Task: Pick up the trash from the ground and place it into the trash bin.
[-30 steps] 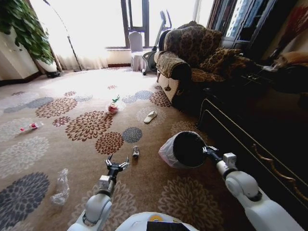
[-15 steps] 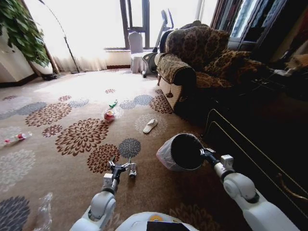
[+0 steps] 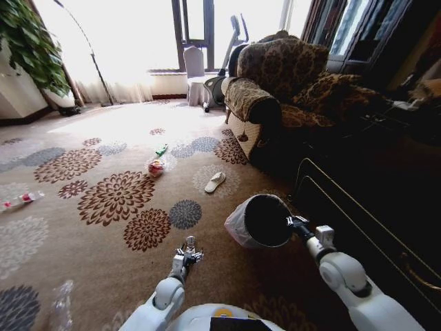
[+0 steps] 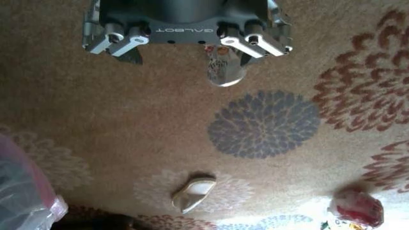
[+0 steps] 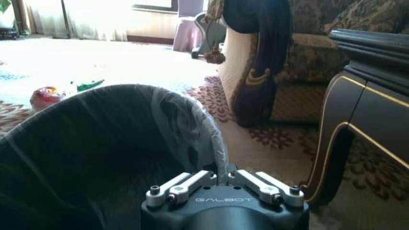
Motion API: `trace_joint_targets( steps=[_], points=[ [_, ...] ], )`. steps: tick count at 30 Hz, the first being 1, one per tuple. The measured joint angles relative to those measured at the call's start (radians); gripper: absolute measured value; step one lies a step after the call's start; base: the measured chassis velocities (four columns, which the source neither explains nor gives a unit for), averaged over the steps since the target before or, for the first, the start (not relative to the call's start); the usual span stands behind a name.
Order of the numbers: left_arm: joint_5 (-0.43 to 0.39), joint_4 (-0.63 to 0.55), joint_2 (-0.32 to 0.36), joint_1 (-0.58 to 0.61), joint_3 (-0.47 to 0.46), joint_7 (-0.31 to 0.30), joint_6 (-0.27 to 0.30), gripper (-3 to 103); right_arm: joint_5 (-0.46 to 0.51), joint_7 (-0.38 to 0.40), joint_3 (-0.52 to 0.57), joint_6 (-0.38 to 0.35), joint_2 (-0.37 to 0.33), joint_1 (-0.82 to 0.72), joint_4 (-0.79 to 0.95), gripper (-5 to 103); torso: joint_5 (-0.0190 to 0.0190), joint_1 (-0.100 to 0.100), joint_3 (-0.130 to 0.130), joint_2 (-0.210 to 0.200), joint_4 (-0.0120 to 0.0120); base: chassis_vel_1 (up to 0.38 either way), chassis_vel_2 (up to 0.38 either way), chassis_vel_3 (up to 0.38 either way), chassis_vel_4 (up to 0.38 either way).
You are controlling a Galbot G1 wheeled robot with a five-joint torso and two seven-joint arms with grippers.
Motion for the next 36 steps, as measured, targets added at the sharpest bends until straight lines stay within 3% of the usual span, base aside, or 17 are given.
trace_joint_targets(
  steps=[5, 15, 20, 23, 25, 29, 32, 36],
  points=[
    [0.005, 0.162, -0.013, -0.093, 0.006, 0.042, -0.042, 100, -0.005, 0.009, 0.000, -0.003, 0.008, -0.011, 0.006, 2, -0.0001, 0.000, 0.000, 0.000, -0.0001, 0.000, 0.000, 0.000, 0.000],
    [0.004, 0.315, -0.014, -0.178, 0.038, 0.082, -0.074, 103, -0.012, 0.026, 0.000, -0.003, 0.020, -0.021, 0.006, 2, -0.0001, 0.000, 0.000, 0.000, 0.0000, 0.000, 0.000, 0.000, 0.000],
    [-0.003, 0.354, -0.018, -0.194, 0.050, 0.111, -0.092, 85, -0.012, 0.031, 0.000, -0.002, 0.023, -0.021, 0.005, 2, -0.0001, 0.000, 0.000, 0.000, -0.0001, 0.000, 0.000, 0.000, 0.000],
    [-0.006, 0.356, -0.019, -0.196, 0.056, 0.125, -0.096, 80, -0.010, 0.035, -0.001, -0.002, 0.021, -0.020, 0.005, 2, 0.0000, 0.000, 0.000, 0.000, -0.0001, 0.000, 0.000, 0.000, 0.000],
    [-0.009, 0.361, -0.025, -0.197, 0.060, 0.129, -0.096, 68, -0.009, 0.035, -0.002, 0.000, 0.015, -0.019, 0.004, 2, -0.0001, 0.000, 0.000, 0.000, 0.0000, 0.000, 0.000, 0.000, 0.000],
    [-0.009, 0.364, -0.026, -0.197, 0.061, 0.129, -0.096, 63, -0.008, 0.035, -0.003, 0.001, 0.011, -0.018, 0.002, 2, -0.0001, 0.000, 0.000, 0.000, 0.0000, 0.000, 0.000, 0.000, 0.000],
    [-0.001, 0.354, -0.026, -0.181, 0.061, 0.126, -0.096, 48, -0.003, 0.038, -0.005, 0.002, -0.013, -0.012, -0.008, 2, 0.0000, 0.000, 0.000, 0.000, -0.0001, 0.000, 0.000, 0.000, 0.000],
    [0.015, 0.345, -0.022, -0.173, 0.057, 0.116, -0.107, 45, 0.003, 0.046, -0.012, 0.002, -0.019, -0.005, -0.014, 2, -0.0003, 0.000, 0.000, 0.000, -0.0002, 0.000, 0.000, 0.000, 0.000]
  ],
)
